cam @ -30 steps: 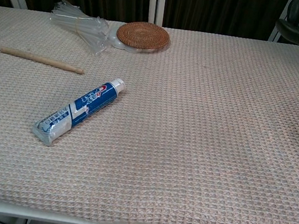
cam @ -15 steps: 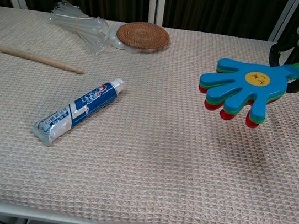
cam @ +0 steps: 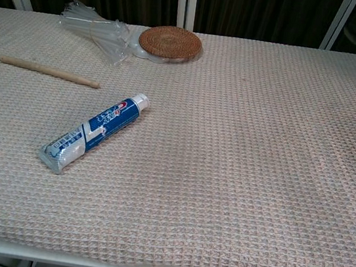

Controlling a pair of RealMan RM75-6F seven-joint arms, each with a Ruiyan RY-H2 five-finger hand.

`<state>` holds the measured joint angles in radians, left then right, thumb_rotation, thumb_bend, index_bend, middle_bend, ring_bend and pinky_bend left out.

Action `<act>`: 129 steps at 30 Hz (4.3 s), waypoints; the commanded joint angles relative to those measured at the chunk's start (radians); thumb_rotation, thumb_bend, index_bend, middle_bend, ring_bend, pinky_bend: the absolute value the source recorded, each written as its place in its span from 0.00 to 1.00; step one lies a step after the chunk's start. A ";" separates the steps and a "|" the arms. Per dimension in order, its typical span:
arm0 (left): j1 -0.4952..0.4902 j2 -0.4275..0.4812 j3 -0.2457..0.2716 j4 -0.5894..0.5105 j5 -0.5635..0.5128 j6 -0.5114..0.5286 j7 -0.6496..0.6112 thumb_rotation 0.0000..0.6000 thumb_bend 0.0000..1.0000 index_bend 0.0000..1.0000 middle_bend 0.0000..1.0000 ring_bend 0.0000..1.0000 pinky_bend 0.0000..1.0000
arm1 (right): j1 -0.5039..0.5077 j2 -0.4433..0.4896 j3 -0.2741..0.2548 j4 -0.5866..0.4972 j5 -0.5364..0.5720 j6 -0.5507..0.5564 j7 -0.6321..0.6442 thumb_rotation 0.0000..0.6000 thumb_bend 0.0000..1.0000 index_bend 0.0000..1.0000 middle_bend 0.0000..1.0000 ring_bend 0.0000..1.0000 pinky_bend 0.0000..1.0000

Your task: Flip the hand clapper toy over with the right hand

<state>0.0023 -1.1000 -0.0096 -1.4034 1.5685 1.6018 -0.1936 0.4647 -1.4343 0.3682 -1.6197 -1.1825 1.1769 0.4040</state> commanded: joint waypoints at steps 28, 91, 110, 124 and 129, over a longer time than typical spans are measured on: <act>0.001 0.003 0.002 -0.001 -0.002 -0.003 0.002 1.00 0.19 0.11 0.03 0.00 0.09 | 0.021 -0.001 -0.001 -0.018 0.036 -0.013 -0.366 1.00 0.83 1.00 1.00 1.00 1.00; -0.001 -0.006 0.005 0.020 -0.009 -0.022 -0.017 1.00 0.19 0.11 0.03 0.00 0.09 | 0.040 0.067 0.103 -0.045 0.180 -0.193 -0.116 1.00 0.93 1.00 1.00 1.00 1.00; 0.002 -0.006 0.008 0.024 -0.012 -0.024 -0.027 1.00 0.19 0.11 0.03 0.00 0.09 | 0.148 -0.172 -0.044 0.192 0.162 0.006 -0.870 1.00 0.85 1.00 1.00 1.00 1.00; 0.003 -0.010 0.008 0.041 -0.018 -0.027 -0.045 1.00 0.19 0.11 0.03 0.00 0.09 | 0.193 -0.356 -0.081 0.409 0.165 -0.033 -0.820 1.00 0.37 0.42 0.58 0.61 0.95; 0.007 -0.012 0.008 0.050 -0.021 -0.025 -0.055 1.00 0.19 0.11 0.03 0.00 0.09 | 0.179 -0.280 -0.074 0.312 0.170 -0.113 -0.722 1.00 0.18 0.00 0.00 0.00 0.21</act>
<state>0.0094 -1.1118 -0.0016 -1.3538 1.5477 1.5767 -0.2487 0.6492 -1.7556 0.2969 -1.2567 -1.0162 1.1077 -0.3680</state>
